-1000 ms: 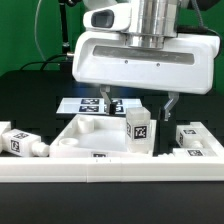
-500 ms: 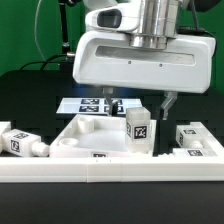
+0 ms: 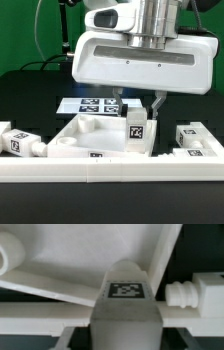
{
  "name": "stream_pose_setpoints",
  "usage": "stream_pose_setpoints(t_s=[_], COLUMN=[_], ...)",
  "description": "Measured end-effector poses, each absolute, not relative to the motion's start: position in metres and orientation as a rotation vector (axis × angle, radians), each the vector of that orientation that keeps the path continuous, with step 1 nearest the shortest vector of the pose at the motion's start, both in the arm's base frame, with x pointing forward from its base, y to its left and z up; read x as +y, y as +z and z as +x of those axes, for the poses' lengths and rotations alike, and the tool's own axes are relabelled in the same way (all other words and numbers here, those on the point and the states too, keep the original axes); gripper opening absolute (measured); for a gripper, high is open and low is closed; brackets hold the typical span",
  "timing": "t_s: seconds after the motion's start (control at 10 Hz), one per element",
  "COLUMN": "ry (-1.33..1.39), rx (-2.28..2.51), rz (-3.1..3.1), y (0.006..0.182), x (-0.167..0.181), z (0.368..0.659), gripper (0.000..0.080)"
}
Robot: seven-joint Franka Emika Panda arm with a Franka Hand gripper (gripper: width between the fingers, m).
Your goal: Assemble one leg
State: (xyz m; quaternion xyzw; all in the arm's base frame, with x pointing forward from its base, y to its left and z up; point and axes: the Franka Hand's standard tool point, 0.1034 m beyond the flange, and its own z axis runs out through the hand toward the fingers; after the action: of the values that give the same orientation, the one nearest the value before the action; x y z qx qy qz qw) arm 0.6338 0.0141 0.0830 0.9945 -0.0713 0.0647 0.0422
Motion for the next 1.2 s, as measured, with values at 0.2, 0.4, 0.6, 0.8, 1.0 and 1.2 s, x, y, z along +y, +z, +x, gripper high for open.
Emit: stream_pose_setpoints(t_s=[0.2, 0.4, 0.6, 0.8, 1.0, 1.2], ry=[0.208, 0.214, 0.203, 0.185, 0.186, 0.187], rx=[-0.503, -0.813, -1.088, -1.398, -1.558, -1.591], rz=[3.028, 2.990, 2.923, 2.814, 2.732, 2.710], y=[0.0829, 0.0830, 0.0828, 0.0827, 0.0826, 0.0827], x=[0.0125, 0.0121, 0.0128, 0.0137, 0.0119, 0.0094], z=[0.6335, 0.6331, 0.6302, 0.6280, 0.6279, 0.6276], gripper=[0.0288, 0.0288, 0.0288, 0.0288, 0.0288, 0.0288])
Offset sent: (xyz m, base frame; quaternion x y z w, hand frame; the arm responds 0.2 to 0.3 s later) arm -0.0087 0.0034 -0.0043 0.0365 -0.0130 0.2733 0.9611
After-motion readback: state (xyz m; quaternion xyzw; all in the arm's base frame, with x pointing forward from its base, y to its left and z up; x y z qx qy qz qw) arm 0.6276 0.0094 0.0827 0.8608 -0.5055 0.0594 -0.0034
